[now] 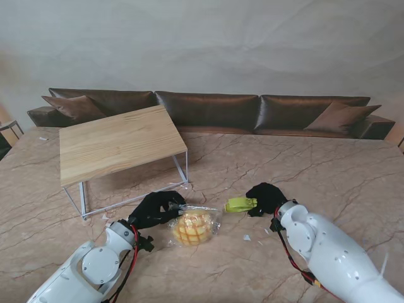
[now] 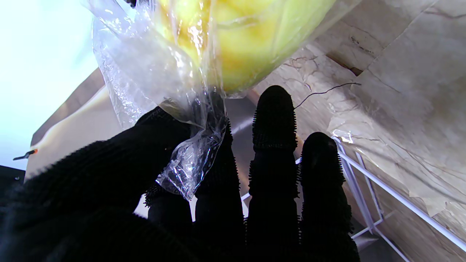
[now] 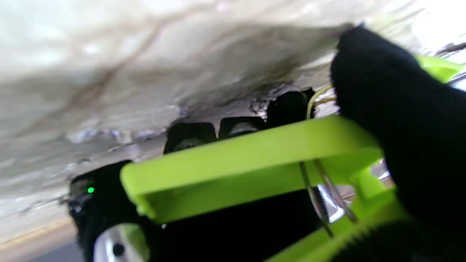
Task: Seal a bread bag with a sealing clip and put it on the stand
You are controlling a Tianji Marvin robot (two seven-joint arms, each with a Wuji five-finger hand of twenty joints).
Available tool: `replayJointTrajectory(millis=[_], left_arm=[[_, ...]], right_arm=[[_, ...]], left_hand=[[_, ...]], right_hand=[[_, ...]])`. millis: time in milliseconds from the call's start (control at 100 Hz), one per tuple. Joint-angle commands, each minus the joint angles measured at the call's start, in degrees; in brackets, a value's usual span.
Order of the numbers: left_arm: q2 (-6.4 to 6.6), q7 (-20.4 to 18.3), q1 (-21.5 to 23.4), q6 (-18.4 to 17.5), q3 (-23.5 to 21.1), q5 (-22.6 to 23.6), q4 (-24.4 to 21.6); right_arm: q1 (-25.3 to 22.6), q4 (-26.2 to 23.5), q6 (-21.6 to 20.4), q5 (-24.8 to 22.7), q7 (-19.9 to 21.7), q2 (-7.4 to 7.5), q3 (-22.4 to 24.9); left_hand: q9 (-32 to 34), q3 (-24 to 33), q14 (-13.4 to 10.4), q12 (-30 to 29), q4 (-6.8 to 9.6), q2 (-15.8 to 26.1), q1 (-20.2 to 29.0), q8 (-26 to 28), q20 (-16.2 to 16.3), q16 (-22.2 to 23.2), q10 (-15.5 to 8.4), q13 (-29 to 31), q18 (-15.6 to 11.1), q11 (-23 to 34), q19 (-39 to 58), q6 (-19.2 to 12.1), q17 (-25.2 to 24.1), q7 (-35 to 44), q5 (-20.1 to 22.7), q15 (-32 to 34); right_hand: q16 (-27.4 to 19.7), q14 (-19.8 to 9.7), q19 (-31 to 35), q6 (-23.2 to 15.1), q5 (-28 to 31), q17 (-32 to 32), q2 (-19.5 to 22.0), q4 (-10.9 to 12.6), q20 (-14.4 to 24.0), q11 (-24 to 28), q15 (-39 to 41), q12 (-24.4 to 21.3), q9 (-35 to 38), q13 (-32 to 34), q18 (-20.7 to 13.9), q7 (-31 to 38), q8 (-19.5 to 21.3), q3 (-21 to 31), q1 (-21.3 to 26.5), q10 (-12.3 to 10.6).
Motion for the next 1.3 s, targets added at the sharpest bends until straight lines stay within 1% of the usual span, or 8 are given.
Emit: replayJointTrajectory(millis=[0,300,450,570,710,900,1180,1290], left_arm=[[-0.29,0.2,0.31,0.24,0.18,0.34,0.02],[-0.35,0.64,0.13,1.69,0.57,1.07,-0.61],[-0.36,0.8,-0.1,2.38,0.81,1.53,-1.17],[-0.29,0.53,-0.2,2.92,0.81,1.55,-1.7],[-0.26,0.11,-0.42,3.42,0.89,1.2,-2.02],[-0.19,-0.32,-0.73,3.75,1.11,1.14,-2.22],[-0.19,-0.69,-1.24,3.97,1.65,0.92,-1.93],[-0.16,-0.84,-1.22,4.05,1.72,0.82,-1.99]], right_arm=[[-3.2,-2.07,1.04,-0.83,-0.29,0.43,0.43],[-12.67,-19.94,5.78,-9.97,-3.16,1.34,11.61],[-15.11,-26.12,6.86,-14.37,-6.09,1.43,13.5],[-15.57,-28.7,7.65,-16.94,-8.9,1.38,13.35],[-14.74,-29.39,8.44,-19.18,-12.52,1.26,11.76],[-12.56,-28.63,7.48,-21.42,-16.54,1.28,8.55],[-8.09,-25.04,7.12,-26.72,-22.0,2.21,2.17],[-6.44,-23.22,7.01,-27.51,-23.83,2.37,-0.16]], left_hand=[[0.54,-0.24,-0.99,0.21,0.07,2.87,2.28,0.52,1.39,-0.07,-3.09,-0.27,-0.2,2.68,0.75,-4.74,-0.62,4.49,0.63,0.0],[1.05,0.33,-0.41,0.11,0.16,2.32,2.39,0.39,1.71,0.06,-2.43,0.52,0.07,3.2,1.41,-3.95,-0.1,4.54,0.97,0.48],[1.18,0.64,-0.37,0.02,0.09,2.08,2.41,0.08,1.82,0.1,-2.41,0.69,0.11,3.43,1.78,-3.46,0.07,4.51,0.97,0.69],[1.41,1.32,-0.28,-0.12,-0.02,1.61,2.14,-0.41,1.86,0.1,-2.48,1.05,0.18,3.67,2.12,-2.93,0.34,4.64,0.98,0.97],[1.59,1.86,-0.22,-0.29,-0.05,1.44,1.93,-0.97,1.88,0.07,-2.33,1.26,0.37,3.88,2.4,-2.36,0.48,4.82,1.02,1.17],[1.74,2.36,-0.04,-0.49,-0.12,1.14,2.0,-1.91,1.86,0.03,-2.11,1.46,0.39,4.13,2.7,-1.09,0.59,5.15,1.05,1.4],[2.06,3.3,0.14,-0.82,-0.09,0.61,1.68,-3.1,1.82,-0.06,-2.01,1.84,0.51,4.37,3.17,-0.37,0.84,5.59,1.22,1.73],[2.3,3.63,0.14,-0.96,-0.08,0.37,1.47,-3.43,1.82,-0.09,-2.0,2.07,0.48,4.47,3.39,-0.36,1.05,5.77,1.31,1.89]], right_hand=[[8.57,-1.75,15.39,-14.62,10.11,1.53,3.46,3.2,1.08,32.36,29.11,5.0,6.96,11.54,1.0,39.44,4.43,3.7,17.63,3.35],[8.7,-1.58,15.31,-14.5,10.1,1.54,3.67,3.29,1.24,32.38,29.05,4.96,6.95,11.55,1.09,39.59,4.19,3.44,17.65,3.36],[8.71,-1.69,15.3,-14.5,10.09,1.55,3.62,3.32,1.29,32.38,29.03,4.95,6.95,11.56,1.09,39.62,4.11,3.39,17.6,3.36],[8.67,-1.76,15.28,-14.5,10.09,1.55,3.73,3.35,1.31,32.39,29.0,4.94,6.95,11.58,1.1,39.64,4.07,3.35,17.51,3.36],[8.62,-1.84,15.26,-14.87,10.01,1.55,3.71,3.34,1.33,32.39,28.98,4.94,6.95,11.58,1.1,39.51,4.03,3.28,17.41,3.36],[8.53,-1.97,15.01,-14.97,10.02,1.53,3.65,3.31,1.3,32.39,28.93,4.94,6.95,11.6,1.04,39.45,4.09,3.32,17.28,3.36],[8.25,-2.37,14.4,-15.23,9.99,1.53,4.24,3.24,1.25,32.25,28.84,4.95,6.92,11.64,0.72,39.32,4.2,2.81,17.12,3.13],[8.15,-2.38,14.28,-15.63,9.93,1.54,4.36,3.27,1.25,32.17,28.83,4.97,6.94,11.64,0.6,39.12,4.23,2.76,17.01,3.01]])
